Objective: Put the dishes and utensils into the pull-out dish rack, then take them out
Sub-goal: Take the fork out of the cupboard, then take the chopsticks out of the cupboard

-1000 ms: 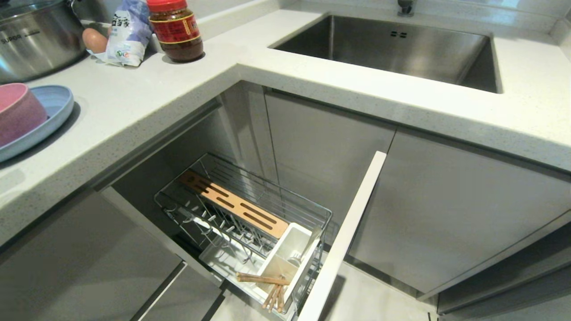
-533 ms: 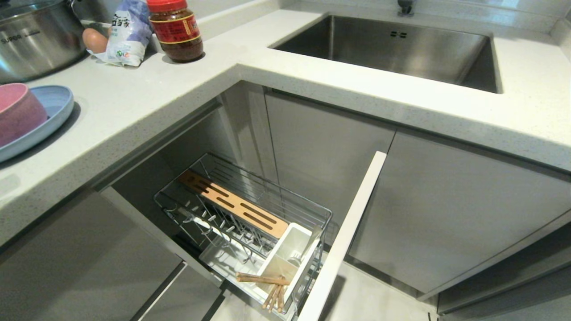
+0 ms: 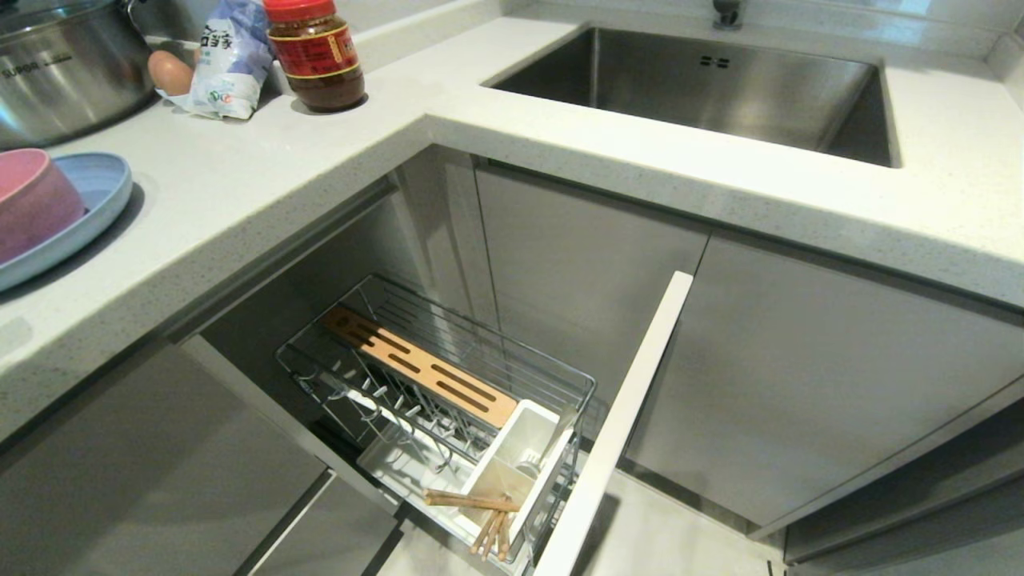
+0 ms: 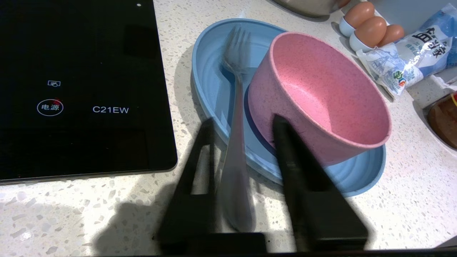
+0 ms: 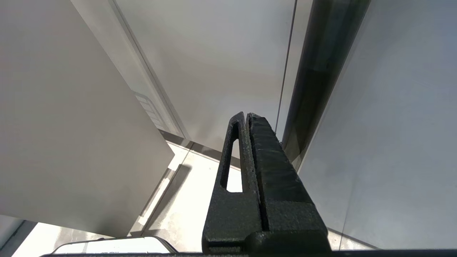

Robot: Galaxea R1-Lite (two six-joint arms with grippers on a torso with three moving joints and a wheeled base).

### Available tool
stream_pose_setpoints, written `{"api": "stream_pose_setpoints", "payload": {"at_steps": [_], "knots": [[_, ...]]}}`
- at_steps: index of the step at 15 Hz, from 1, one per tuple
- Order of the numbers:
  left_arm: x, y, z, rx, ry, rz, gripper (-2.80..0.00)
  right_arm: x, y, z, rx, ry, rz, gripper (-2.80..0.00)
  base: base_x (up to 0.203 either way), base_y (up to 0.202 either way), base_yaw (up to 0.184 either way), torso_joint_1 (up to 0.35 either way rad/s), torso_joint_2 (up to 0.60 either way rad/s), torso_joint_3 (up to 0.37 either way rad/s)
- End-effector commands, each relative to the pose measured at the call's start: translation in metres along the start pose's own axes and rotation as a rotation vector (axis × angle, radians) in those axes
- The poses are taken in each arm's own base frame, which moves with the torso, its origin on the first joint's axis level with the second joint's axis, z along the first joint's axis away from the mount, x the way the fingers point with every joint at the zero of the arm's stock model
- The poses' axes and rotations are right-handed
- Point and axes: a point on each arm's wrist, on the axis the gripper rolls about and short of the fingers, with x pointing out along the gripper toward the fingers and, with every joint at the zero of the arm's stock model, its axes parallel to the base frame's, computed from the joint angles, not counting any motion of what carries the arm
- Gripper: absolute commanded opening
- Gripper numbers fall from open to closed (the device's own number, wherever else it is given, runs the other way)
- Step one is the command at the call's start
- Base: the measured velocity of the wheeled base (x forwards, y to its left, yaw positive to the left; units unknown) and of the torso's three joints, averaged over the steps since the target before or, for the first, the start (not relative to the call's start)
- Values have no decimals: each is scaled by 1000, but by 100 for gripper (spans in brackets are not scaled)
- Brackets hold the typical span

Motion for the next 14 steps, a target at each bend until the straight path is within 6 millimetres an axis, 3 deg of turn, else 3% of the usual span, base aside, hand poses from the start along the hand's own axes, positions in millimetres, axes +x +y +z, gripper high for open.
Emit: {"api": "stream_pose_setpoints", "payload": {"at_steps": [1, 5, 9, 10, 14], "knots": [[-2, 0, 1, -7, -8, -1, 0, 0, 0, 0, 1, -4, 1, -280, 0, 0, 0, 0, 0, 0], [-8, 0, 7, -14, -33, -16, 0, 0, 0, 0, 1, -5, 0, -280, 0, 0, 0, 0, 0, 0], [-36, -7, 46, -22, -174, -96, 0, 0, 0, 0, 1, -5, 1, -280, 0, 0, 0, 0, 0, 0], [-46, -11, 61, -18, -225, -126, -280, 0, 0, 0, 1, -5, 0, -280, 0, 0, 0, 0, 0, 0], [-78, -30, 121, -57, -386, -268, -280, 0, 0, 0, 1, -5, 0, -280, 0, 0, 0, 0, 0, 0]]}}
